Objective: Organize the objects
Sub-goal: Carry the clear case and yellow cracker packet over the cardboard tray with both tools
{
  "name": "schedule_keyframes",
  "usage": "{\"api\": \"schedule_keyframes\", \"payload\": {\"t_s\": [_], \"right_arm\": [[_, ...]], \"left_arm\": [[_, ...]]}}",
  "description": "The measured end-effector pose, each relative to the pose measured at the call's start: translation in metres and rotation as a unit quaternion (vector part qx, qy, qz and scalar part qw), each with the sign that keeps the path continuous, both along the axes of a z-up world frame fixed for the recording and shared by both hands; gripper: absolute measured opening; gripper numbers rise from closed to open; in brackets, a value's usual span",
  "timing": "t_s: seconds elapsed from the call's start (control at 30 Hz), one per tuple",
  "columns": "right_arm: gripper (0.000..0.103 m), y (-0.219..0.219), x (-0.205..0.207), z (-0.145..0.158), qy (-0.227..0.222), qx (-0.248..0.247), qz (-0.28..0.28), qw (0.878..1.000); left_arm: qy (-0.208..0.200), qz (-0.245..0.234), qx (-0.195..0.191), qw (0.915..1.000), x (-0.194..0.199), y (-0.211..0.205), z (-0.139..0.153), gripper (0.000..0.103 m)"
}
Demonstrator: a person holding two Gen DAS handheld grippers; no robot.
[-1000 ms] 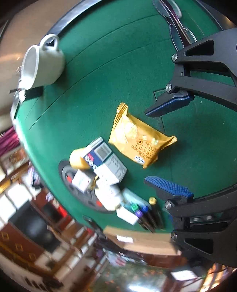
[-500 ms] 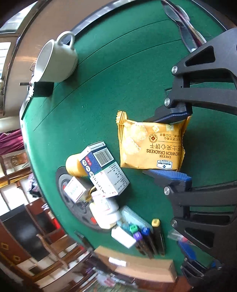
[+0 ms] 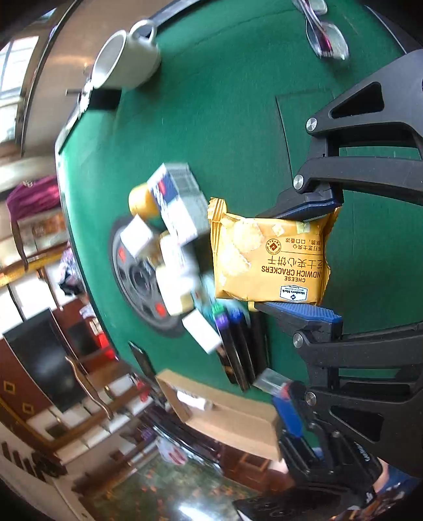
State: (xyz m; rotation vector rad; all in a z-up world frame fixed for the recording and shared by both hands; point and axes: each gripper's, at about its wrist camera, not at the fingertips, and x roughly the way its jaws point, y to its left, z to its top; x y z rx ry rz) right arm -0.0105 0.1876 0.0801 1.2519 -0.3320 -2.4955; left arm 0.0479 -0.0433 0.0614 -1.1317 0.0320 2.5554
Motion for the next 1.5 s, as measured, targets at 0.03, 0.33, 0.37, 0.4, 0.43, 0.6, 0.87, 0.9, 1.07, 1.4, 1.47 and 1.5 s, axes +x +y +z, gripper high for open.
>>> {"api": "schedule_keyframes", "payload": {"t_s": [0.03, 0.33, 0.37, 0.4, 0.43, 0.6, 0.87, 0.9, 1.07, 1.4, 1.47, 1.5], "right_arm": [[0.044, -0.004, -0.001, 0.001, 0.000, 0.001, 0.005, 1.000], [0.044, -0.061, -0.006, 0.015, 0.000, 0.006, 0.062, 0.998], [0.044, -0.069, -0.007, 0.017, 0.000, 0.007, 0.069, 0.998], [0.044, -0.077, -0.007, 0.019, 0.001, 0.009, 0.077, 0.997], [0.044, -0.083, -0.008, 0.021, 0.002, 0.010, 0.082, 0.997], [0.044, -0.122, -0.014, 0.032, -0.001, 0.010, 0.115, 0.993], [0.044, -0.182, -0.037, 0.049, -0.004, 0.011, 0.153, 0.988], [0.044, -0.191, -0.043, 0.051, -0.007, 0.010, 0.157, 0.988], [0.044, -0.226, -0.074, 0.064, -0.012, 0.008, 0.165, 0.986], [0.044, -0.299, -0.154, 0.064, -0.037, -0.009, 0.172, 0.984], [0.044, -0.316, -0.168, 0.055, -0.049, -0.008, 0.177, 0.983], [0.044, -0.325, -0.174, 0.050, -0.052, -0.010, 0.180, 0.982]], "left_arm": [[0.002, 0.004, 0.003, 1.0000, 0.001, -0.004, 0.002, 0.027], [0.024, 0.045, 0.031, 0.9982, 0.001, -0.050, 0.022, 0.027], [0.026, 0.051, 0.032, 0.9979, 0.001, -0.055, 0.023, 0.027], [0.027, 0.058, 0.034, 0.9974, 0.001, -0.061, 0.025, 0.027], [0.028, 0.063, 0.035, 0.9970, 0.000, -0.067, 0.026, 0.027], [0.032, 0.088, 0.041, 0.9948, -0.003, -0.096, 0.031, 0.027], [0.023, 0.131, 0.049, 0.9899, -0.019, -0.147, 0.033, 0.027], [0.020, 0.135, 0.049, 0.9895, -0.022, -0.153, 0.034, 0.027], [0.005, 0.151, 0.036, 0.9879, -0.043, -0.176, 0.035, 0.027], [-0.049, 0.206, 0.077, 0.9743, -0.105, -0.225, 0.007, 0.027], [-0.062, 0.217, 0.089, 0.9702, -0.113, -0.230, -0.003, 0.027], [-0.068, 0.222, 0.094, 0.9681, -0.117, -0.231, -0.008, 0.027]]}}
